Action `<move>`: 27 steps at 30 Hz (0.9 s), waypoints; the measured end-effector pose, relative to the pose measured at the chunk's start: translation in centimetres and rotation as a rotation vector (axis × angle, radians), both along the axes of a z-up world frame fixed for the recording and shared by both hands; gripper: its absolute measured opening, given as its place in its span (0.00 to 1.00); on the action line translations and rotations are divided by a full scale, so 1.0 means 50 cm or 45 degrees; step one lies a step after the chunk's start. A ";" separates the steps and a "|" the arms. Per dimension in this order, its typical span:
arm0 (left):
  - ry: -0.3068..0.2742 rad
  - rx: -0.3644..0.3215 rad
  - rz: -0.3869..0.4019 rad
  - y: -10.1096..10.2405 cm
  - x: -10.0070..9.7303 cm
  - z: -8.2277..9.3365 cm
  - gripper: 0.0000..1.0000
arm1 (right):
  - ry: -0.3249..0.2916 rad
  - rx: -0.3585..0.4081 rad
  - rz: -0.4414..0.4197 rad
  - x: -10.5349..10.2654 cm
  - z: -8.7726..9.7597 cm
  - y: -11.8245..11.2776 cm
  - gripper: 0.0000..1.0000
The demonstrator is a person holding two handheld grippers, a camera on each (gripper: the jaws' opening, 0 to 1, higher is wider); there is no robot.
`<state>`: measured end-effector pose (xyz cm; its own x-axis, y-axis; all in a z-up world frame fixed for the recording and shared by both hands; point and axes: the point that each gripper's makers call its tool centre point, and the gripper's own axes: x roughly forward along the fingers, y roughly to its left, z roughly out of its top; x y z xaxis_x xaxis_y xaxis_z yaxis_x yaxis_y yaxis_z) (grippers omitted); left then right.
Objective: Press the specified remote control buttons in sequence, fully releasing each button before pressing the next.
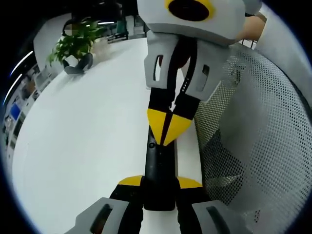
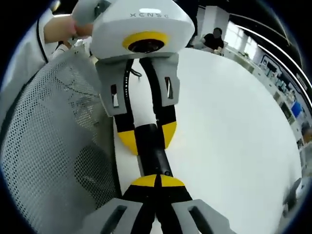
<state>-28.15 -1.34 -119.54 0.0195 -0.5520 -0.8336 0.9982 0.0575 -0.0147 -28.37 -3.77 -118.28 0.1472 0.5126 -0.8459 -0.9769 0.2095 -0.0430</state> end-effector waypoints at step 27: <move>-0.003 -0.016 0.007 0.000 0.000 0.001 0.24 | 0.162 -0.020 -0.146 0.033 -0.005 -0.003 0.00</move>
<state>-28.17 -1.36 -119.51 0.0247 -0.5626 -0.8264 0.9979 0.0630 -0.0131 -26.71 -3.89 -118.54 0.0952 0.4849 -0.8694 -0.9443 0.3205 0.0754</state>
